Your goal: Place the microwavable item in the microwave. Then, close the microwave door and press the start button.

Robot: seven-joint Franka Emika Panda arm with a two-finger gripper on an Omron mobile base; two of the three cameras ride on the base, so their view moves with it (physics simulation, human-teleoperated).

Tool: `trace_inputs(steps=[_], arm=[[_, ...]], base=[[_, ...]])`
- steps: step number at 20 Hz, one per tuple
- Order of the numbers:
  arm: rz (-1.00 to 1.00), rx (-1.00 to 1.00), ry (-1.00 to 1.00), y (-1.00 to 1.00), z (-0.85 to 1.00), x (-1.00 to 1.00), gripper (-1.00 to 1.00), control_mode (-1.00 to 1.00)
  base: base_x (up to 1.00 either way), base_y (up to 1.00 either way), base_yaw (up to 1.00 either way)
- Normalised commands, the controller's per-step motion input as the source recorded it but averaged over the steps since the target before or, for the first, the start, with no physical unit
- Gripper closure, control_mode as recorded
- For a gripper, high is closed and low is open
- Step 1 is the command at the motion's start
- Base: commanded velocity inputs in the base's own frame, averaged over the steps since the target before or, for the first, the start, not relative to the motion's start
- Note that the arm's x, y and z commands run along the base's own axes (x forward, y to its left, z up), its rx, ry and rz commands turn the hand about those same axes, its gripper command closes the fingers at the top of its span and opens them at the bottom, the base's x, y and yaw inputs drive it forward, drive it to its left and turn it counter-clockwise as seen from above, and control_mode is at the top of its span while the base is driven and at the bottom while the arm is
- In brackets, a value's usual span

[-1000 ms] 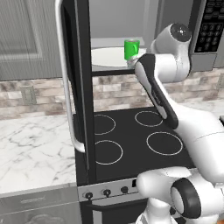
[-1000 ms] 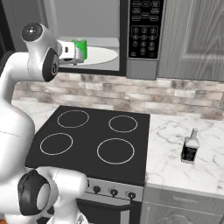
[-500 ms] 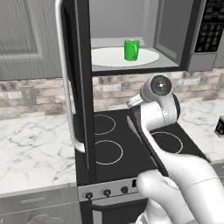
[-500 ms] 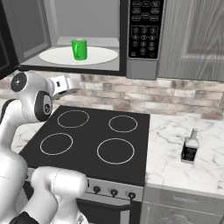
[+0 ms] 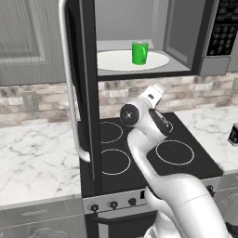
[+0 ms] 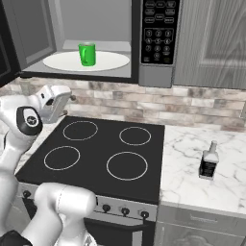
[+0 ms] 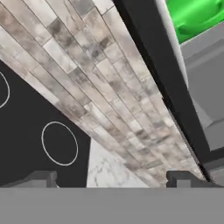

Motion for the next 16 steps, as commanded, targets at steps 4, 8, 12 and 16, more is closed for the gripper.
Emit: trace_inputs(steps=[4,8,12,16], arm=[[-0.03,-0.44,0.00,0.15,-0.60,0.07,-1.00,-1.00],[-0.07,-0.41,0.00,0.69,-0.34,0.00,-1.00,-1.00],[-0.06,-0.41,0.00,0.85,-0.47,0.00,-1.00,-1.00],[-0.10,-0.36,0.00,0.97,-0.26,-0.01,-1.00,-1.00]], base=[[0.00,0.00,0.00],[0.00,0.00,0.00],[0.00,0.00,0.00],[0.00,0.00,0.00]])
